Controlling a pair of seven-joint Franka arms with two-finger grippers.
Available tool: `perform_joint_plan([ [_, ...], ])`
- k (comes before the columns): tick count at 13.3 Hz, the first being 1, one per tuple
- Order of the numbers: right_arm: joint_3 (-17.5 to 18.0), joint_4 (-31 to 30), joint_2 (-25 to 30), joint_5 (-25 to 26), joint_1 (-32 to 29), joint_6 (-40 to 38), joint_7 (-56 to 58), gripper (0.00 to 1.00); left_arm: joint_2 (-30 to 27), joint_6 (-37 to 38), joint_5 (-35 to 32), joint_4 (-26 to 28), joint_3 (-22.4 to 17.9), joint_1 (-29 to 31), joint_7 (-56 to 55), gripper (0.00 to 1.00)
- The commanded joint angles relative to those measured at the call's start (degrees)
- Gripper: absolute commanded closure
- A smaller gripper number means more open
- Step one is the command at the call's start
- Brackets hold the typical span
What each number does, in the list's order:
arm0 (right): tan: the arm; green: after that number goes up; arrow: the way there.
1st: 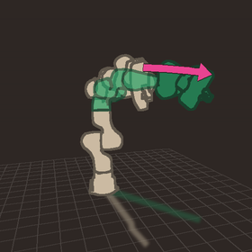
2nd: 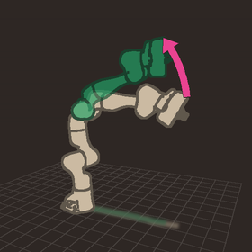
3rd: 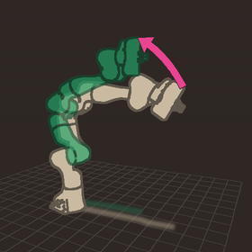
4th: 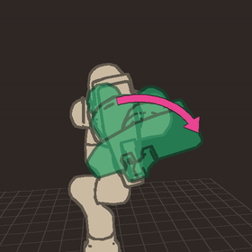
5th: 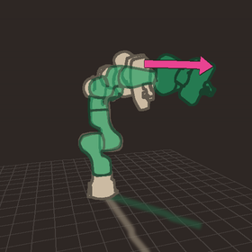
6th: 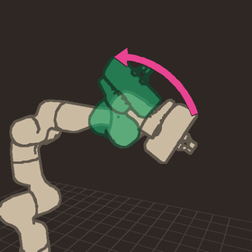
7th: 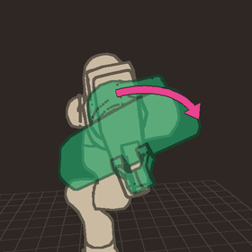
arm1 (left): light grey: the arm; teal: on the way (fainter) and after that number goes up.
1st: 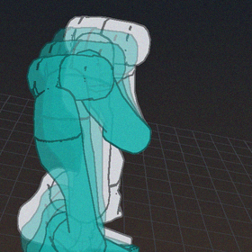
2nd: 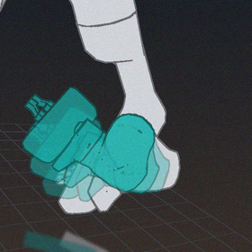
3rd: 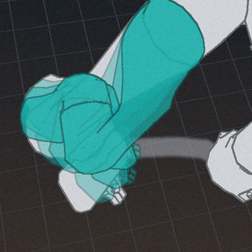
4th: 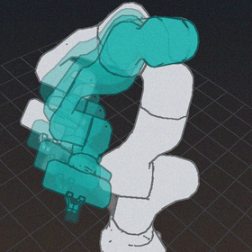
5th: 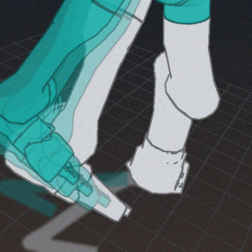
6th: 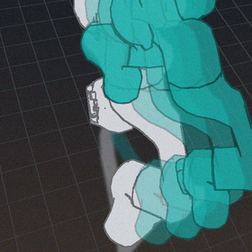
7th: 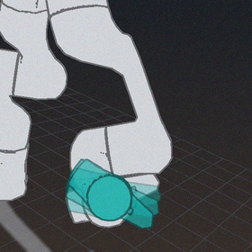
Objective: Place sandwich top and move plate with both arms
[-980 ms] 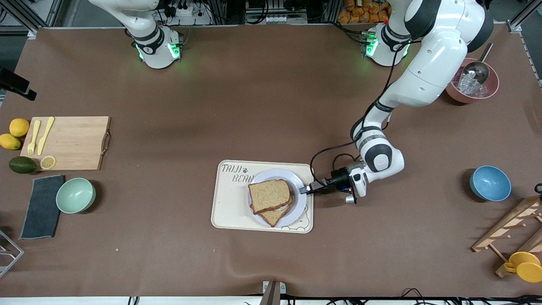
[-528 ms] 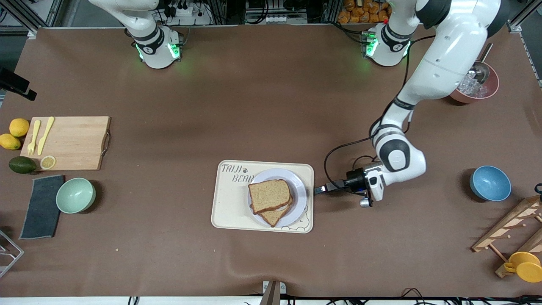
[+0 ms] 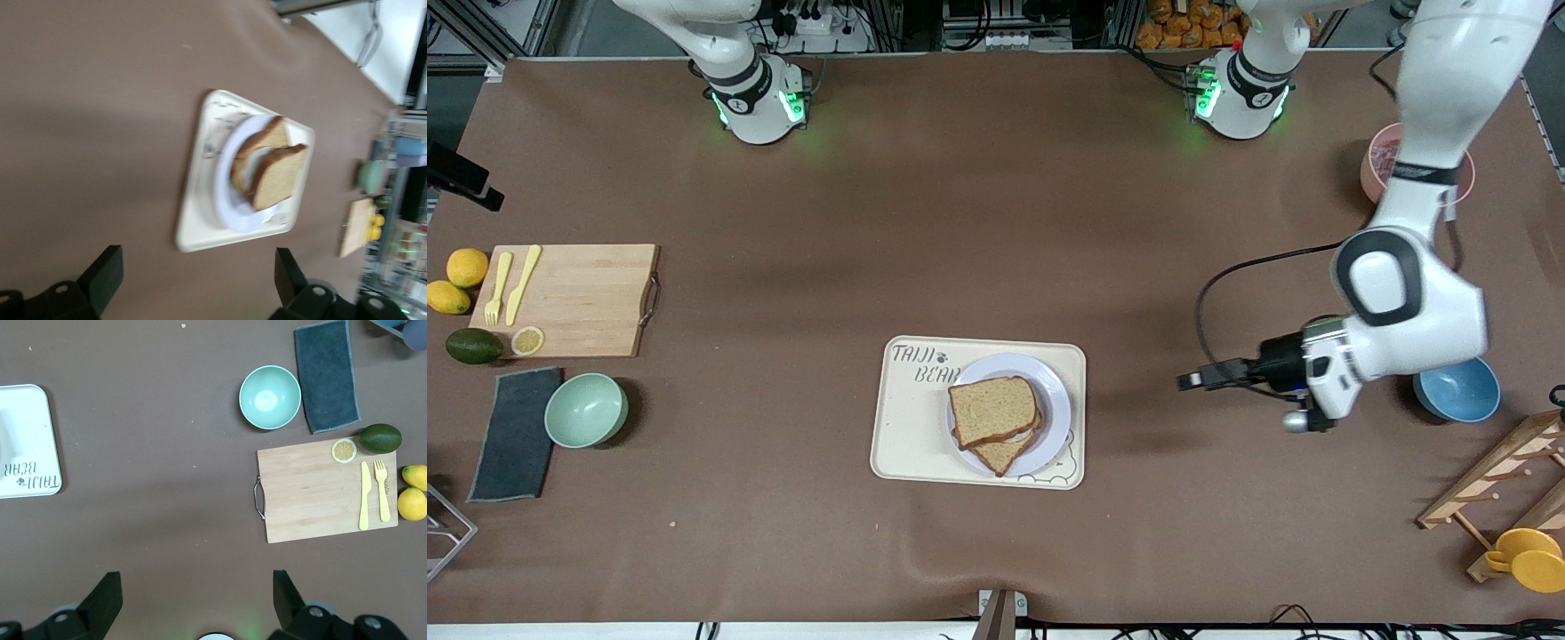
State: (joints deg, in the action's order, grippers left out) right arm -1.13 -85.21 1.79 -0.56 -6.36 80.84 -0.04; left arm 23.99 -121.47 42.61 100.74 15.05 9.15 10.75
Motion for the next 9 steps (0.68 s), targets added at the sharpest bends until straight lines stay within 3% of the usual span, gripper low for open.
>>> perform_joint_plan([
  [1, 0.2, 0.4, 0.1, 0.6, 0.1, -0.6, 0.1, 0.0, -8.9, 4.4, -15.3, 2.4, 0.2, 3.6, -6.9, 0.0],
  [3, 0.2, 0.4, 0.2, 0.6, 0.1, -0.6, 0.1, 0.0, -13.2, 9.4, -24.4, -0.1, 0.1, 4.0, -9.9, 0.0],
  [6, 0.2, 0.4, 0.2, 0.6, 0.1, -0.6, 0.1, 0.0, -15.6, 20.9, -36.8, -8.0, 0.6, 4.0, -12.5, 0.0],
  [9, 0.2, 0.4, 0.2, 0.6, 0.1, -0.6, 0.1, 0.0, -18.2, 25.6, -42.3, -11.2, 0.6, 4.0, -12.7, 0.0],
])
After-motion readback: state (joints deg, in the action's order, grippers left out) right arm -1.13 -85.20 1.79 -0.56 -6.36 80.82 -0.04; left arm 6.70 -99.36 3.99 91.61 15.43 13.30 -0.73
